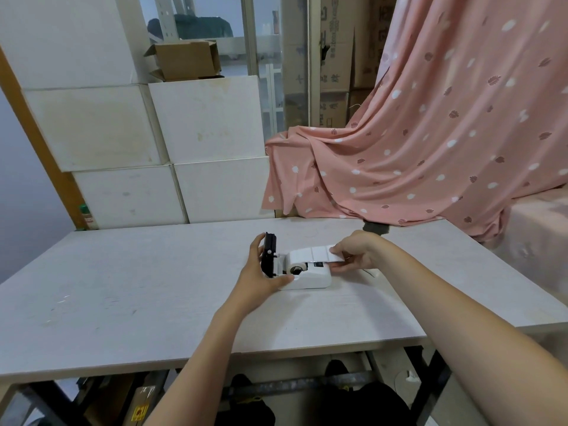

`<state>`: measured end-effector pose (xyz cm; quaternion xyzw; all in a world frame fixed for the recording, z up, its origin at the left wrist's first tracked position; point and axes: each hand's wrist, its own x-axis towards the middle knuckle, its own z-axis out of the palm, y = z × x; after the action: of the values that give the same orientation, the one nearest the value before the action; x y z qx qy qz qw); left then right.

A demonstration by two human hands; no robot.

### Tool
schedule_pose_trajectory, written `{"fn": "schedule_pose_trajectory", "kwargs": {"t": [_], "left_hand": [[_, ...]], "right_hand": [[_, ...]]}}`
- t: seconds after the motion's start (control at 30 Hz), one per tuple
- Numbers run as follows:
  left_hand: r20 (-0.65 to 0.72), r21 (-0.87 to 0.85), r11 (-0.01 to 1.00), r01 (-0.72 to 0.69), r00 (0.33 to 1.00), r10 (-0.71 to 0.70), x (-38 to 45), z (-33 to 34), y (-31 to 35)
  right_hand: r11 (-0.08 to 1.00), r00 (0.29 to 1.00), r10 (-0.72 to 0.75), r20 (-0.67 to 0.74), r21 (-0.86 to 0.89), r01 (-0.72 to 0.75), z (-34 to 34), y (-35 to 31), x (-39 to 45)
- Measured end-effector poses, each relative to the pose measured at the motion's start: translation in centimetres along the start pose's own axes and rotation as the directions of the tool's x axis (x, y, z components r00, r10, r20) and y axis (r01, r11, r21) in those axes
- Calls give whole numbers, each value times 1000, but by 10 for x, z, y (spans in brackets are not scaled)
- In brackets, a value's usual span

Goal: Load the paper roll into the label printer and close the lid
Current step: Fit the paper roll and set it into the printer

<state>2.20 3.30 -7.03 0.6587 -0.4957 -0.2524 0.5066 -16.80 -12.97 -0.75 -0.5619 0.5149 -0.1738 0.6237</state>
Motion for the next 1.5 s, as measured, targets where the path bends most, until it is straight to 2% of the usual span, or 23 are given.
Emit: {"fn": "schedule_pose_trajectory", "kwargs": {"t": [0.23, 0.6, 0.97, 1.2, 1.5], "left_hand": [[0, -4, 1000, -25, 1000, 25, 4, 2, 2], [24, 98, 995, -26, 999, 23, 12, 7, 8], [142, 306, 948, -89, 989, 46, 17, 23, 15], [170, 471, 871, -139, 983, 65, 20, 31, 17], [200, 647, 733, -212, 974, 105, 20, 38, 9]], "right_hand": [[997, 997, 46, 65, 63, -51, -9, 4, -2], [996, 1000, -4, 11, 90, 3, -10, 8, 1], [994, 1000, -29, 5, 101, 28, -9, 12, 0], [995, 997, -82, -10, 63, 83, -7, 13, 0], [997, 997, -75, -26, -2, 75, -4, 15, -1]]}}
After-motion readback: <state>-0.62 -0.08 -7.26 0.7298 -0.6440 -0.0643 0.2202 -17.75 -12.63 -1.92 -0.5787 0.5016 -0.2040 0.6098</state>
